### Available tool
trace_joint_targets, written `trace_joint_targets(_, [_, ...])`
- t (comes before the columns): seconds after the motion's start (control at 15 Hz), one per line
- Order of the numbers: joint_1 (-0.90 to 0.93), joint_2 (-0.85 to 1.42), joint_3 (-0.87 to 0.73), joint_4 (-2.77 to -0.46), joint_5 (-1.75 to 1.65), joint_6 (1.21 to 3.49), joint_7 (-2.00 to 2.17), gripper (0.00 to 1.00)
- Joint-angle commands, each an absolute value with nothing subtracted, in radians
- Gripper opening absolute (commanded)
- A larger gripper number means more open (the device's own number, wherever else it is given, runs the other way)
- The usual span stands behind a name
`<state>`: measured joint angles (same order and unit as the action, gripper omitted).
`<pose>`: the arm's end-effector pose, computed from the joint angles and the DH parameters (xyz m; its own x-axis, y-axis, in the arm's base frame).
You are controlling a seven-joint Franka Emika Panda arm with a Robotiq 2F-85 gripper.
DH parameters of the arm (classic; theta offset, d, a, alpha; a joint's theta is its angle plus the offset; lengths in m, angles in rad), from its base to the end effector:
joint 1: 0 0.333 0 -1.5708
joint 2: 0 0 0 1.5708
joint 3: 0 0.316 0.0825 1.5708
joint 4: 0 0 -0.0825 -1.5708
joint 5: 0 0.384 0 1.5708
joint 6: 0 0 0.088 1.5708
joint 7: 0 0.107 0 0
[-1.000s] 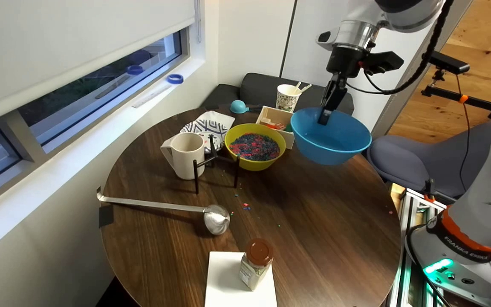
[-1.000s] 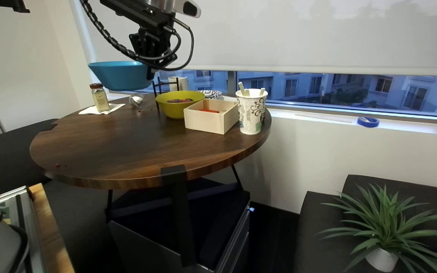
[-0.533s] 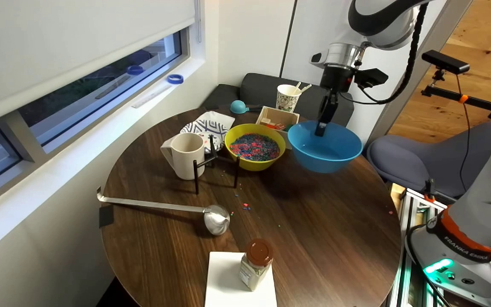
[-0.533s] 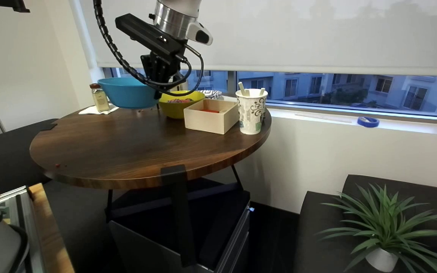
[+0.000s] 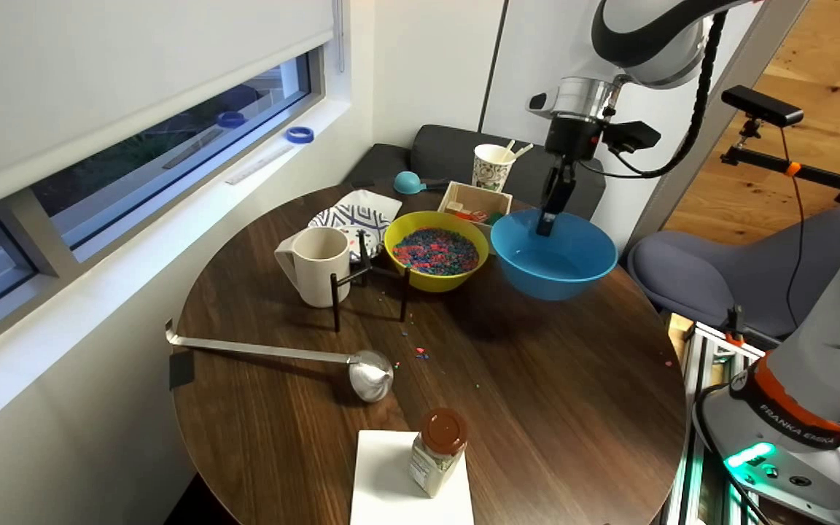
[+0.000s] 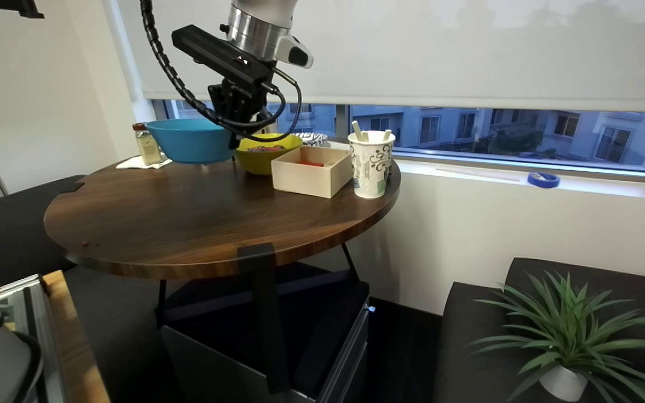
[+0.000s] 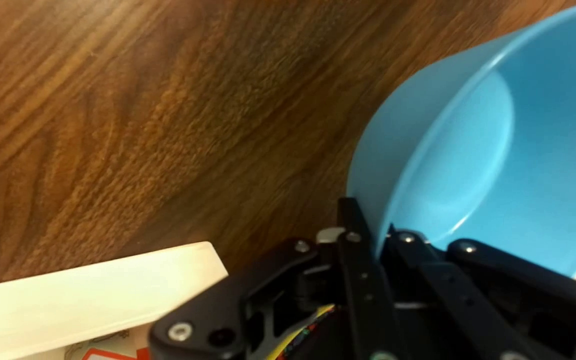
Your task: Pour the cereal from the blue bowl into the yellow bowl
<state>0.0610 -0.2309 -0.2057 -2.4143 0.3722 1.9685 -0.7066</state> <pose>0.4342 -0.0397 0.3855 0.9279 0.3713 0.0337 0.3505 -0.8381 -0.4180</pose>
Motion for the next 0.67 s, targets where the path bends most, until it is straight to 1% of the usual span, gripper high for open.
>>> trace_joint_targets(0.0, [0.049, -0.215, -0.169, -2.455, 0.391, 2.052, -0.790, 0.01])
trace_joint_targets(0.07, [0.051, -0.208, -0.163, -2.462, 0.403, 2.081, -0.817, 0.01])
trace_joint_targets(0.6, [0.061, -0.170, -0.118, -2.505, 0.453, 2.098, -1.042, 0.01])
